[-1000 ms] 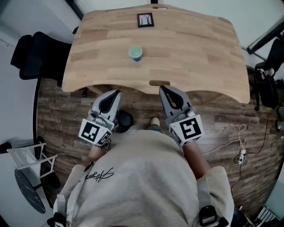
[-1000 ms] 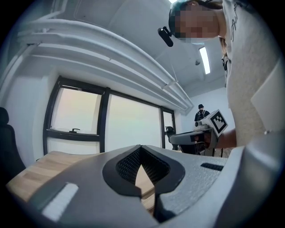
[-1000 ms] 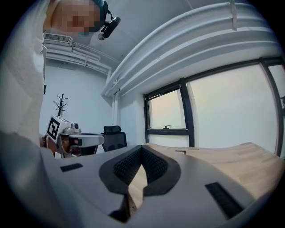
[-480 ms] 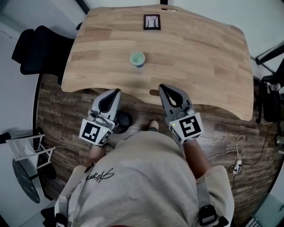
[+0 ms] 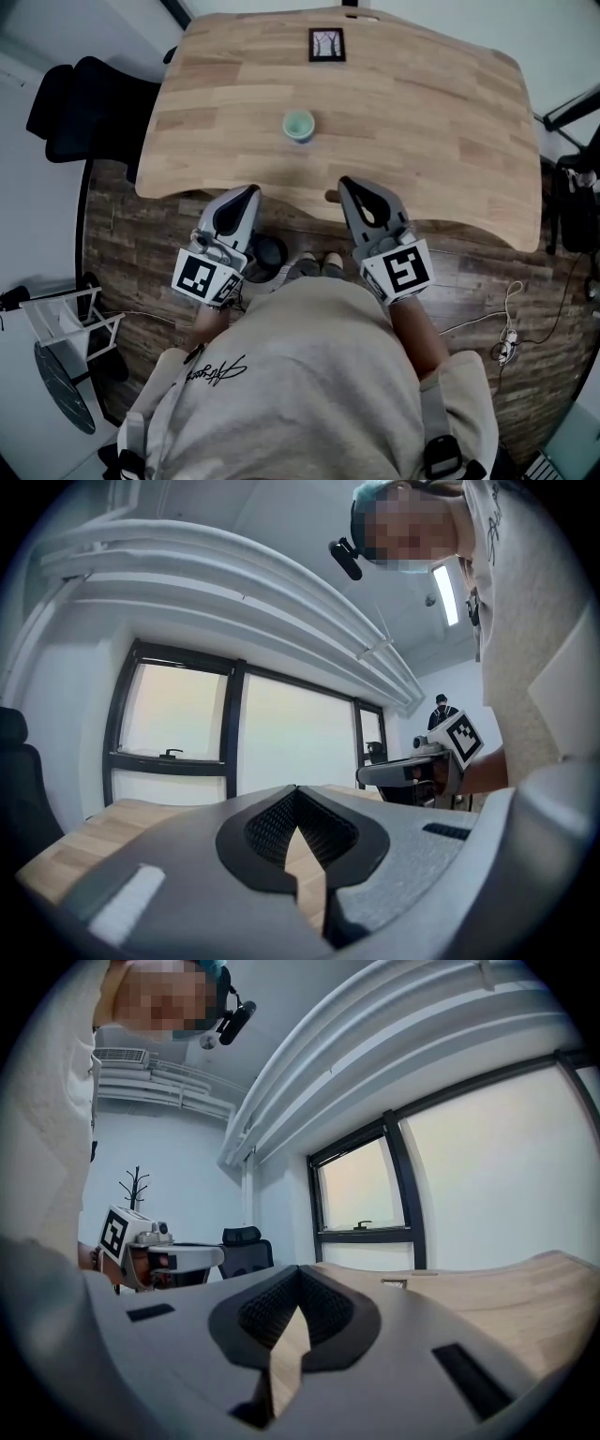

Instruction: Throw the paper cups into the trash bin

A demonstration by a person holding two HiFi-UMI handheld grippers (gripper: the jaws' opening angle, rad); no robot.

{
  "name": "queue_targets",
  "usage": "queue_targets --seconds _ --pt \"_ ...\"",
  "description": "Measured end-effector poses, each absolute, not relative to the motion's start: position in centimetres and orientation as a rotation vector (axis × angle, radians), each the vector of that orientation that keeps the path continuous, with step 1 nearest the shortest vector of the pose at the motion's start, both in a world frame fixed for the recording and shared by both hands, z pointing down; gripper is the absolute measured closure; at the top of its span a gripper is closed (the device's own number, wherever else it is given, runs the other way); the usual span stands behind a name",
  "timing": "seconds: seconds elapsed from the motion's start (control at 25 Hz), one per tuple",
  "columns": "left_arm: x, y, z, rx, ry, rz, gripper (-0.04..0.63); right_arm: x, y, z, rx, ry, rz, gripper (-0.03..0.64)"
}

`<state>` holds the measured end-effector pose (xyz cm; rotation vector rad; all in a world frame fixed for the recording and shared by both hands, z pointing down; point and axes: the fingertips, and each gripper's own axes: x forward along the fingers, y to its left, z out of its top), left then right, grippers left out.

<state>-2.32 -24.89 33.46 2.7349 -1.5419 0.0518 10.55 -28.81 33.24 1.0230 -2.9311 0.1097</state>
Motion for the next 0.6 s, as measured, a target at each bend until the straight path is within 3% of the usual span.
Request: queue_targets --seconds 0.4,0.6 --pt "-3.4 -26.0 34.5 2.729 -1.509 0.052 0.594 9.4 -30.2 34.7 1.069 -2.924 0.110 0.605" --pt "-4.4 -25.8 35.6 2.692 -1.519 0.067 0.594 8.2 -31.0 36.4 1.015 -2.913 0.139 0.525"
